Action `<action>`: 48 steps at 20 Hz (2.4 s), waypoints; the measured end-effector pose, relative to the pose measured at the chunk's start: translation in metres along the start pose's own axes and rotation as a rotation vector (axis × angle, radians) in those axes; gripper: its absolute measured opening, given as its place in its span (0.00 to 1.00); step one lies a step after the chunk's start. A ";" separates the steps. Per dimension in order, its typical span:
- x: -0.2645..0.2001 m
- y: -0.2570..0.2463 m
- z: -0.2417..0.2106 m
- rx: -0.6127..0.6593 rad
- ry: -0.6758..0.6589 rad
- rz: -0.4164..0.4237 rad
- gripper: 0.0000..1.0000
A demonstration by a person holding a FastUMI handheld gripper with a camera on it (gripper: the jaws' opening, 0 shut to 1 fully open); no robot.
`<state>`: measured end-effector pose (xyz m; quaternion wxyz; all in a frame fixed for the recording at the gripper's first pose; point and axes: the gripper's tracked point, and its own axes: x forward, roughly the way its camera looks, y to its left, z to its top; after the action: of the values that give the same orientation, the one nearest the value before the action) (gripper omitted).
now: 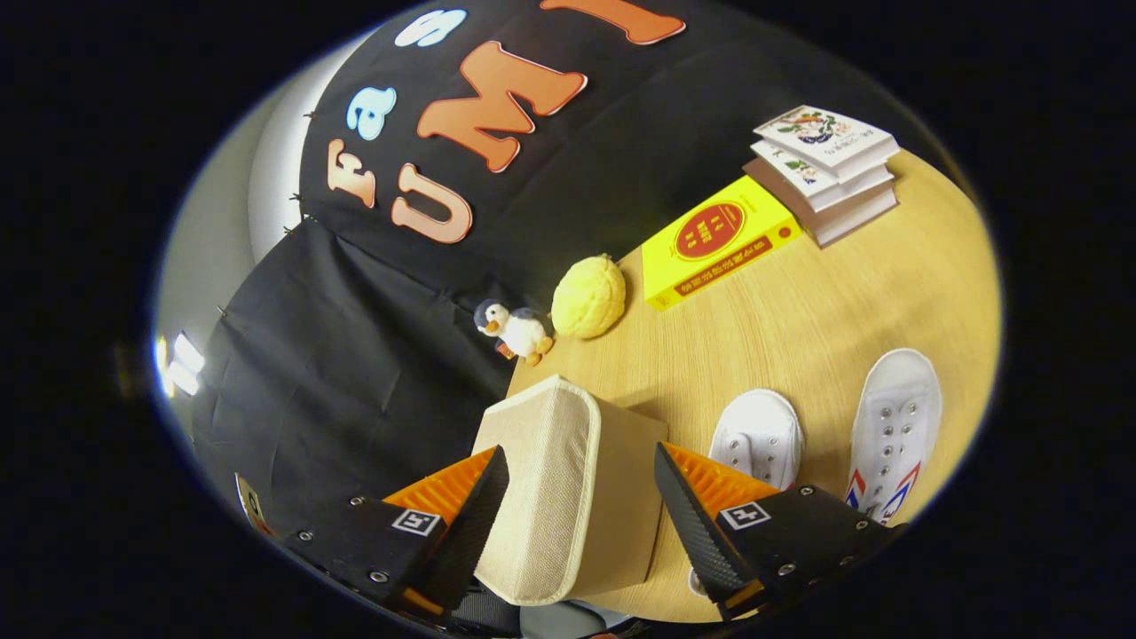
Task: Open the storage box then place both shoes into the box .Put the left shoe in first, then the right shoe, with the right side of both shoes facing outward in a uniform manner.
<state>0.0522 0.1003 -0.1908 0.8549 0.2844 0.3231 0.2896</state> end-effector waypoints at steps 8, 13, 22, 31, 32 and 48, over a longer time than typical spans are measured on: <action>0.013 0.014 -0.022 0.095 0.095 0.126 0.98; 0.028 0.016 -0.039 0.174 0.162 0.188 0.98; 0.049 0.030 -0.057 0.283 0.231 0.277 0.98; 0.021 0.036 -0.033 0.353 0.163 0.319 0.32; 0.020 0.037 -0.027 0.360 0.142 0.312 0.24; 0.022 0.219 0.005 0.197 0.065 0.439 0.03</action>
<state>0.0014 0.2603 -0.0482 0.7288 0.4203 0.3078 0.4444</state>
